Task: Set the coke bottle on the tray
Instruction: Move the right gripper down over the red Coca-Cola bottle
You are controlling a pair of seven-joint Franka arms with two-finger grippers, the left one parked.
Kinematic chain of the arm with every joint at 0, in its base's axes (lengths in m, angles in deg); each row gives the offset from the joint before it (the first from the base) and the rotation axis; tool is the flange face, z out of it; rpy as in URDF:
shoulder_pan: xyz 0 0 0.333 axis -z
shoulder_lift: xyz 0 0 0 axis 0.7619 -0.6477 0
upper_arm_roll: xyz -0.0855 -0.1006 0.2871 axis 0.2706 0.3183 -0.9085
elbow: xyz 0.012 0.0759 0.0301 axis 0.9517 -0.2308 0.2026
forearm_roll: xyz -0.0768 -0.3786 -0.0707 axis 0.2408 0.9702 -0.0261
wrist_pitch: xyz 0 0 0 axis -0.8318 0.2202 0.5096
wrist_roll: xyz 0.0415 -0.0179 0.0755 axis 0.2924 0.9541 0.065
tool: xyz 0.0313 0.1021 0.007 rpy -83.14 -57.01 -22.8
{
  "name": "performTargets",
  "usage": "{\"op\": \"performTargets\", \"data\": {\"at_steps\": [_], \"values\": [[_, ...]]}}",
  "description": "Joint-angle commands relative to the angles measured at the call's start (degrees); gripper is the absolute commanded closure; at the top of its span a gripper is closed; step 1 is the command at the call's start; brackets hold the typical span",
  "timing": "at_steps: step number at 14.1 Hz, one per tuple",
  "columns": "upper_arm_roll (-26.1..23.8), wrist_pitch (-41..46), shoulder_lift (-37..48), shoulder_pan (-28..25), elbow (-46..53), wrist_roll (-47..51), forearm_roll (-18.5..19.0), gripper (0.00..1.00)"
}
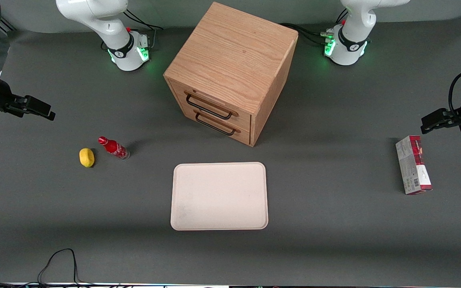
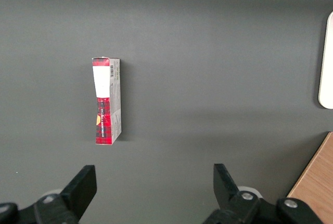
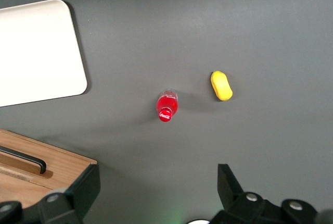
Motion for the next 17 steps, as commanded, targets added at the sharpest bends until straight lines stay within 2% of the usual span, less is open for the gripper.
{"op": "performTargets", "data": {"at_steps": [1,4,6,8,12,17], "values": [[-0.2,1.3,-0.2,0.2,0.9,-1.4,0.3,0.00],[-0.5,0.9,-1.0,0.2,-0.3,-1.4,0.4,0.00],[-0.6,-1.6,-0.7,0.2,-6.2,-1.4,0.2,0.00],[-0.8,-10.5,0.2,0.0,-14.7,-1.5,0.1,0.00],[-0.9,-36.2,1.8,-1.2,-33.9,-1.5,-0.1,0.00],[-1.7,-48.4,1.6,-1.4,-44.0,-1.5,-0.2,0.00]]}}
